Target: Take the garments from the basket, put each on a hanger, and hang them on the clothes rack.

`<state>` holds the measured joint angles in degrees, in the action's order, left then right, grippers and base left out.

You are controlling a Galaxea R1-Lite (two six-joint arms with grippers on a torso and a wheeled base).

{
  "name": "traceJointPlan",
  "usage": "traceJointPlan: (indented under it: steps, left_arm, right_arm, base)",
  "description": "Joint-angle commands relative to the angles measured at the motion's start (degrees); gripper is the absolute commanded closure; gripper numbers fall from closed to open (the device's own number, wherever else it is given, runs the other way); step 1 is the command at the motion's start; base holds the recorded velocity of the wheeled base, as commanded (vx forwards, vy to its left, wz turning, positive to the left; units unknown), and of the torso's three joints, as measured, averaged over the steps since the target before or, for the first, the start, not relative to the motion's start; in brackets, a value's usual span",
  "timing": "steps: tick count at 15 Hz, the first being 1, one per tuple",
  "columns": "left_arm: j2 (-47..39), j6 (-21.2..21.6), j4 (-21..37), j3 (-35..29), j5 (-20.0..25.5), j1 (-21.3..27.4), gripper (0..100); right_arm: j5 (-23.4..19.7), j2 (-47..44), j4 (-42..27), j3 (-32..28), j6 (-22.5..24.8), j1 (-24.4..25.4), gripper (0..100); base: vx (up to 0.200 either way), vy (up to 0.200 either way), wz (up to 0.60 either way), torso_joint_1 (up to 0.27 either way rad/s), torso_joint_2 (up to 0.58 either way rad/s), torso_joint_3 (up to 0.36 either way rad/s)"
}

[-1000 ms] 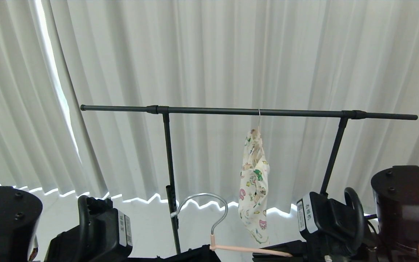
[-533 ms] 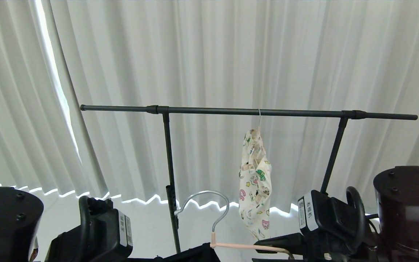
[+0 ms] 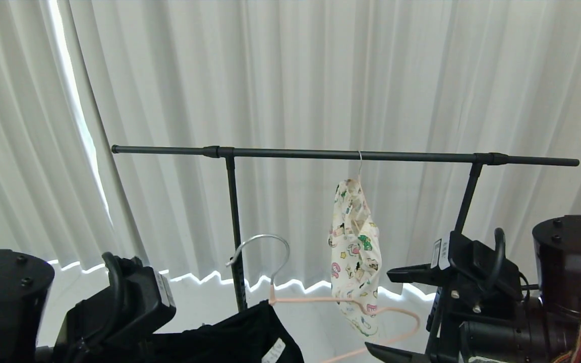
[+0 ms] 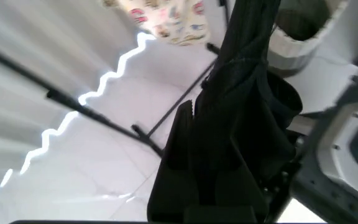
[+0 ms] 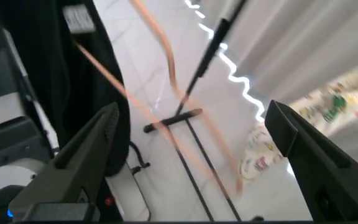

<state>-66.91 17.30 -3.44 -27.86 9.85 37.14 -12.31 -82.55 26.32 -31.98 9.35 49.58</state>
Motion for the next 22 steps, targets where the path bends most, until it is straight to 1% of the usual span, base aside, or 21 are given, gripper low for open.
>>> traceJointPlan:
  steps: [1, 2, 3, 5, 6, 7, 8, 9, 11, 12, 13, 15, 16, 18, 22]
  left_arm:
    - [0.73, 0.02, -0.34, -0.45, -0.80, -2.43, 100]
    - [1.70, 0.02, -2.01, -0.71, -0.71, -3.48, 100]
    - [1.88, 0.02, -3.77, -0.71, -0.80, -4.80, 100]
    - [1.26, -0.34, -6.76, -2.99, -0.80, -9.81, 100]
    - [1.00, -0.42, -6.67, -4.05, -0.80, -10.78, 100]
    - [0.21, -0.51, -6.76, -7.04, -0.80, -11.66, 100]
    - [-0.32, -0.69, -6.76, -8.27, -0.80, -11.66, 100]
    - [-1.55, -0.69, -6.76, -11.26, -0.80, -11.48, 100]
    - [-3.93, -0.60, -6.76, -15.21, -0.71, -9.90, 100]
    - [-5.16, -0.51, -6.76, -16.79, -0.71, -9.63, 100]
    - [-6.30, -0.51, -6.76, -18.11, -0.71, -9.37, 100]
    - [-7.27, -0.42, -6.76, -19.43, -0.71, -8.67, 100]
    - [-7.35, -0.42, -6.76, -19.34, -0.71, -8.05, 100]
    - [-7.35, -0.51, -6.76, -18.64, -0.80, -6.21, 100]
    - [-7.70, -0.51, -6.85, -18.73, -0.71, -5.59, 100]
  right_arm:
    - [0.18, 0.90, -0.13, 1.13, -0.03, -3.61, 0]
    - [0.97, 0.82, -0.30, 1.21, -0.39, -5.28, 0]
    - [1.68, 0.46, -0.30, 1.30, -2.41, -6.07, 0]
    - [2.64, -0.41, -0.30, 0.95, -7.42, -5.72, 0]
    - [2.64, -0.77, -0.22, 0.95, -7.94, -5.46, 0]
    - [2.64, -1.73, -0.22, 0.86, -8.73, -5.02, 0]
    - [2.64, -2.08, -0.22, 0.69, -9.09, -4.49, 0]
    - [2.64, -3.40, -0.22, -0.46, -10.49, -2.47, 0]
    - [3.35, -6.21, -0.04, -3.88, -14.80, 1.40, 0]
    - [5.19, -8.06, 0.14, -5.99, -16.56, 2.89, 0]
    - [8.09, -10.17, 0.14, -8.54, -18.58, 4.30, 0]
    - [12.05, -13.60, 1.54, -12.41, -21.74, 5.70, 0]
    - [14.25, -15.44, 2.68, -13.82, -22.62, 5.79, 0]
    - [17.67, -16.67, 2.95, -13.90, -22.62, 6.14, 0]
    - [19.26, -17.29, 2.68, -13.38, -22.53, 7.11, 0]
  base:
    - [0.000, 0.000, 0.00, 0.000, 0.00, 0.000]
    - [0.000, 0.000, 0.00, 0.000, 0.00, 0.000]
    - [0.000, 0.000, 0.00, 0.000, 0.00, 0.000]
    - [0.000, 0.000, 0.00, 0.000, 0.00, 0.000]
    - [0.000, 0.000, 0.00, 0.000, 0.00, 0.000]
    - [0.000, 0.000, 0.00, 0.000, 0.00, 0.000]
    - [0.000, 0.000, 0.00, 0.000, 0.00, 0.000]
    - [0.000, 0.000, 0.00, 0.000, 0.00, 0.000]
    - [0.000, 0.000, 0.00, 0.000, 0.00, 0.000]
    - [0.000, 0.000, 0.00, 0.000, 0.00, 0.000]
    - [0.000, 0.000, 0.00, 0.000, 0.00, 0.000]
    - [0.000, 0.000, 0.00, 0.000, 0.00, 0.000]
    - [0.000, 0.000, 0.00, 0.000, 0.00, 0.000]
    - [0.000, 0.000, 0.00, 0.000, 0.00, 0.000]
    - [0.000, 0.000, 0.00, 0.000, 0.00, 0.000]
